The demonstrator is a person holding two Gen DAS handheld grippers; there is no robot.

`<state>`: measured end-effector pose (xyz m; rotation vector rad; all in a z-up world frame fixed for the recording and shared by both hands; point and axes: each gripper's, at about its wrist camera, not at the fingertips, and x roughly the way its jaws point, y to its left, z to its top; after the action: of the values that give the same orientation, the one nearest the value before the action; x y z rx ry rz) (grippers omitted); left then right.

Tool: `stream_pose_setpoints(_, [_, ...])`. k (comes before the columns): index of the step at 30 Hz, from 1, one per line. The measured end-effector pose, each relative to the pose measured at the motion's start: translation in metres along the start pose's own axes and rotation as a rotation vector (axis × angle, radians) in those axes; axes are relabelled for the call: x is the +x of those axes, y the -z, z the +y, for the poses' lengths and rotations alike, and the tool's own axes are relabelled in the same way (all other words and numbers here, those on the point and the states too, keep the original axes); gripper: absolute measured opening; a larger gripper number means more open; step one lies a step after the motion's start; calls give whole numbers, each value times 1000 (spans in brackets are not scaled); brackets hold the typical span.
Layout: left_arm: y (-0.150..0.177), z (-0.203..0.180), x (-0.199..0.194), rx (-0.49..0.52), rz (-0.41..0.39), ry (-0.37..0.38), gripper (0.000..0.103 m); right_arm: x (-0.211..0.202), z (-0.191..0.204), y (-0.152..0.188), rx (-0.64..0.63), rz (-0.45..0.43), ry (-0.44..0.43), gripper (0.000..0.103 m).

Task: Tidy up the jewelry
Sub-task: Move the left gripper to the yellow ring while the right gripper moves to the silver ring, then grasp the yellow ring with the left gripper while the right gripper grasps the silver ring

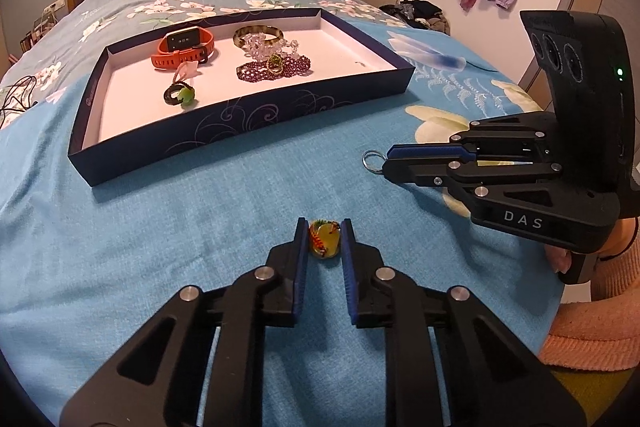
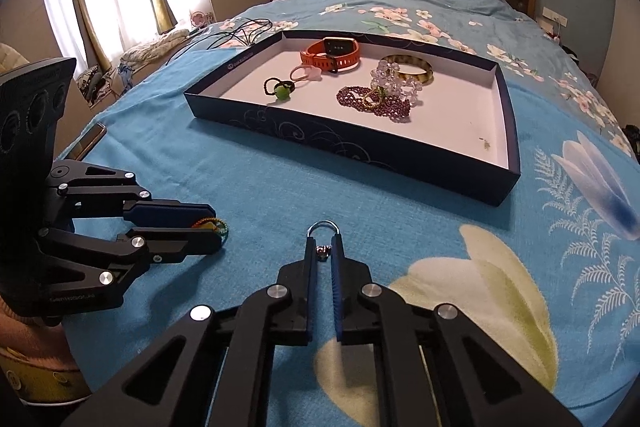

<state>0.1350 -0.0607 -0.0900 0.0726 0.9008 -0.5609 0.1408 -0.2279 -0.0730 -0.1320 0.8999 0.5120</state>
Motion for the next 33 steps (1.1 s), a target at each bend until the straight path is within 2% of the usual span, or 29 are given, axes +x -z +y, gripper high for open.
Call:
stream_pose_setpoints(12, [1,4,-12,-20,-51,-10,16,-14,-1,1,26,-74,-31,6])
stream_pose_setpoints(33, [-4,11,-41,-42,-140,-76,16,-27,-2,-9,70,-168,-65,6])
